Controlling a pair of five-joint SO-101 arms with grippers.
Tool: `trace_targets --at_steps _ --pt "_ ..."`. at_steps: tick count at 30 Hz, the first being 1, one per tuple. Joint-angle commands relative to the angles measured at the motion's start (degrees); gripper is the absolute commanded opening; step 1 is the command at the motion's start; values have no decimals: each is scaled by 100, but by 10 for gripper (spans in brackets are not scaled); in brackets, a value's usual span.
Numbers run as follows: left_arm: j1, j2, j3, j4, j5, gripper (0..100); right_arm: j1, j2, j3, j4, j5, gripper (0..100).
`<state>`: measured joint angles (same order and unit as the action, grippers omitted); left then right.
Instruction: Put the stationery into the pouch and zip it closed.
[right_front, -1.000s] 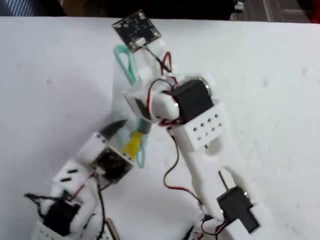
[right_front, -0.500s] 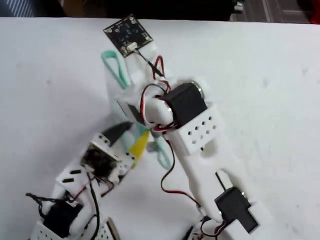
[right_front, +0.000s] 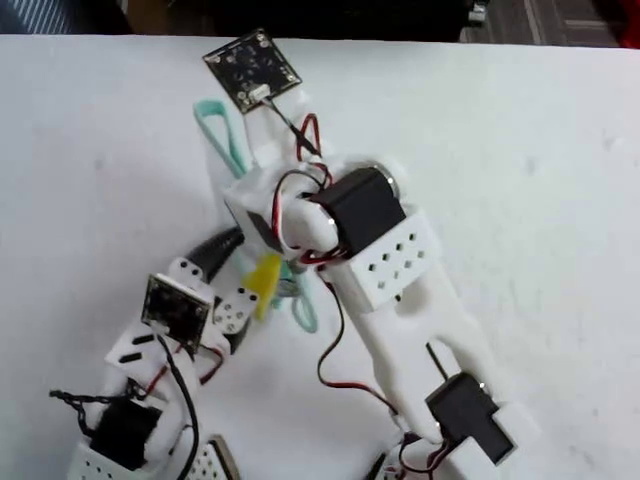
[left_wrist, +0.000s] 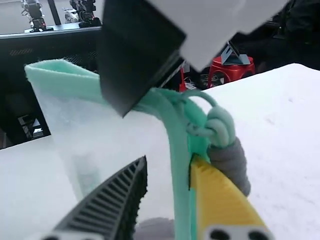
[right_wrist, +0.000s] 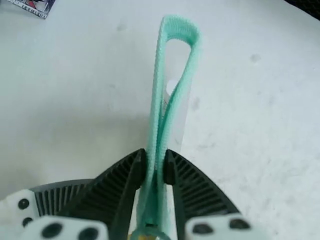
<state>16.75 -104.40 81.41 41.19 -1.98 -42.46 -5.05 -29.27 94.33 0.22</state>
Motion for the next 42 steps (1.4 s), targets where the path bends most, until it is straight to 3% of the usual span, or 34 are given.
trace_targets --at_steps 1,5,17,26,42 --pt "-910 -13 -290 -62 62 155 119 -374 -35 40 0 17" --pt "-1147 -13 -633 413 62 155 435 -699 0 48 9 17" --pt "-1130 -13 -633 475 369 157 356 -892 18 338 18 17" --pt "-1112 -13 -765 747 -26 155 374 -233 -26 242 -237 17" --pt "-1112 -13 -2040 2233 -387 157 382 277 -26 -31 -360 17"
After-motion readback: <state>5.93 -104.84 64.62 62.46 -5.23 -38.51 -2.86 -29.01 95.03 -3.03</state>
